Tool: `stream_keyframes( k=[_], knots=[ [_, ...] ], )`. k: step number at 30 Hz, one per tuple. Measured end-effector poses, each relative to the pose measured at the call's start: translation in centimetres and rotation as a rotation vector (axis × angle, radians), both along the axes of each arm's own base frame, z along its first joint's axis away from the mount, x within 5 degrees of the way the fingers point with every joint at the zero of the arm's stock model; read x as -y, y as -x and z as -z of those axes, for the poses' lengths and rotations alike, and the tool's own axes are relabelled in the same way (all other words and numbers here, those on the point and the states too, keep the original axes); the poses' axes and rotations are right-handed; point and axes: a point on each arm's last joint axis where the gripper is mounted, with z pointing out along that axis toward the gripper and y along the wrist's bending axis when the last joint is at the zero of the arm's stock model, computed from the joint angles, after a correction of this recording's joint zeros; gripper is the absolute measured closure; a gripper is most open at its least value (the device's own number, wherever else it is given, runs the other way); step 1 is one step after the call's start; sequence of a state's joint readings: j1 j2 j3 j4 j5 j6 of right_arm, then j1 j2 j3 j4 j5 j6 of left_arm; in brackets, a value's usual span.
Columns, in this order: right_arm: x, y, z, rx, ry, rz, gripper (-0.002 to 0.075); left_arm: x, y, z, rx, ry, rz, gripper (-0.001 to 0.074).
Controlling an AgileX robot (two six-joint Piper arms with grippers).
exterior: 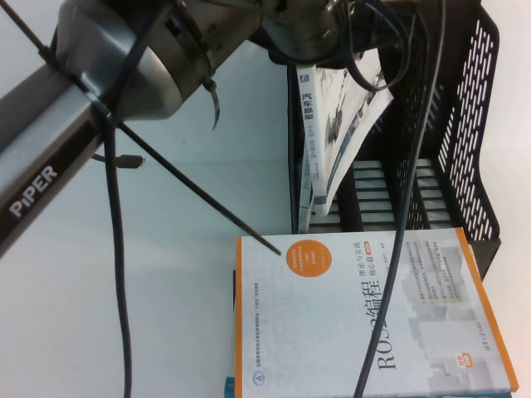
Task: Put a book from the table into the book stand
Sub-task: Place the book on the book shelf
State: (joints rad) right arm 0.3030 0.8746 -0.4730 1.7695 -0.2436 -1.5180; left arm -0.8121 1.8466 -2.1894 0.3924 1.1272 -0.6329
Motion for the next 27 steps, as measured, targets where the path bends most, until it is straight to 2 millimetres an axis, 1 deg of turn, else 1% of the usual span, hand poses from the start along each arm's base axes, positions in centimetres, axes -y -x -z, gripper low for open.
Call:
stream_keyframes(
  k=[6, 12, 15, 18, 27],
  knots=[
    [-0.2, 0.0, 0.0, 0.002, -0.010, -0.018, 0.0717, -0.5, 0.4, -0.3, -0.020, 0.009, -0.027, 0.0624],
    [-0.2, 0.0, 0.0, 0.001, -0.014, -0.017, 0.0717, -0.3, 0.4, -1.5, 0.042, 0.123, -0.030, 0.0624],
    [-0.2, 0.0, 0.0, 0.002, -0.015, -0.021, 0.0717, 0.1, 0.2, -1.6, 0.061, 0.181, -0.035, 0.0624],
    [-0.3, 0.0, 0.0, 0.002, -0.016, -0.025, 0.0717, 0.5, -0.2, -1.2, 0.056, 0.207, -0.044, 0.0624],
    [-0.6, 0.1, -0.1, 0.003, -0.050, -0.050, 0.0717, 2.7, -2.2, 2.2, -0.001, 0.195, -0.065, 0.0624]
  ],
)
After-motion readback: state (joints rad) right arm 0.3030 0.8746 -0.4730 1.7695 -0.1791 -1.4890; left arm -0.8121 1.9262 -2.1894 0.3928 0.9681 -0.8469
